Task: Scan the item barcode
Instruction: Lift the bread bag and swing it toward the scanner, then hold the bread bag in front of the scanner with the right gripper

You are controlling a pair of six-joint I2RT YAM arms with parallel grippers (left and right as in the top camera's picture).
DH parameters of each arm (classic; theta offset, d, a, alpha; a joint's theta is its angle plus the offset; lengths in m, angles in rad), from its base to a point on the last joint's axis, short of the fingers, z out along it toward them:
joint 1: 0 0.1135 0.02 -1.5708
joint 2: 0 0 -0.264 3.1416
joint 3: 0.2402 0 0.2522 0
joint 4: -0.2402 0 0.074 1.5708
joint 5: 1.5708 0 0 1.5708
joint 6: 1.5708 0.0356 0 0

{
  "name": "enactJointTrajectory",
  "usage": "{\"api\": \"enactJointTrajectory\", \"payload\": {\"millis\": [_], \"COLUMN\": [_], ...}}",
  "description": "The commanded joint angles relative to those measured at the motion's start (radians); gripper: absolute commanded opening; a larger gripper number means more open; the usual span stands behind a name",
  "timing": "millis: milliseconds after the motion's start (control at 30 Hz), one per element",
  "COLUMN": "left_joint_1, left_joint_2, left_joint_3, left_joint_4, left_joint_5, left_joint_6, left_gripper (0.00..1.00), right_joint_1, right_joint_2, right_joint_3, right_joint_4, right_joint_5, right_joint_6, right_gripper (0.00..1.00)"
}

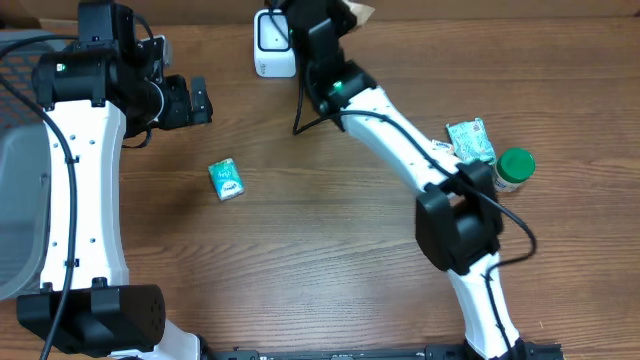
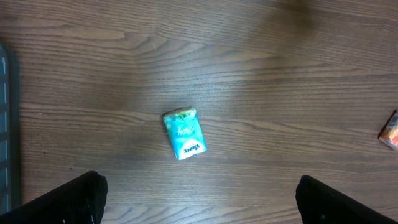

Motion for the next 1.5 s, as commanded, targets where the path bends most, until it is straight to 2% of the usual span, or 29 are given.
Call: {"api": "enactJointTrajectory", "payload": {"millis": [0,200,400,733,1000,1333,1467], "left_joint_1": [-0.005,-0.005,-0.005,-0.005,-0.005,-0.005,-0.005], "left_joint_2": [-0.009,-0.009,-0.009,-0.009,-0.009,-0.009,-0.009], "left_joint_3": [0.02,0.02,0.02,0.02,0.02,0.02,0.02], "left_joint_4": [0.004,0.004,0.004,0.004,0.004,0.004,0.004], "left_joint_5": [0.008,0.008,0.008,0.008,0.008,0.008,0.008], "left_joint_6": [0.008,0.008,0.008,0.008,0.008,0.008,0.008], "left_gripper": [1.0,1.0,0.99,1.0,1.0,0.99,0.99], "right_joint_1": [0.0,0.014,0.021,0.045,0.05,0.049,0.049], "right_joint_2": [0.077,0.14,0.144,0.149,0.227,0.278,0.278], "right_joint_3": [0.023,0.023,0.023,0.019,0.019,0.019,0.019], "right_joint_4": [0.032,0.128,0.188,0.279,0.436,0.459,0.524], "right_joint_5": [0.078,0.122,0.132,0.147,0.107,0.085,0.096], "right_joint_6": [-0.222,-0.32,-0.314,-0.228,-0.384,-0.393,-0.422], "right_gripper": [0.04,0.04,0.04,0.04,0.04,0.04,0.04]}}
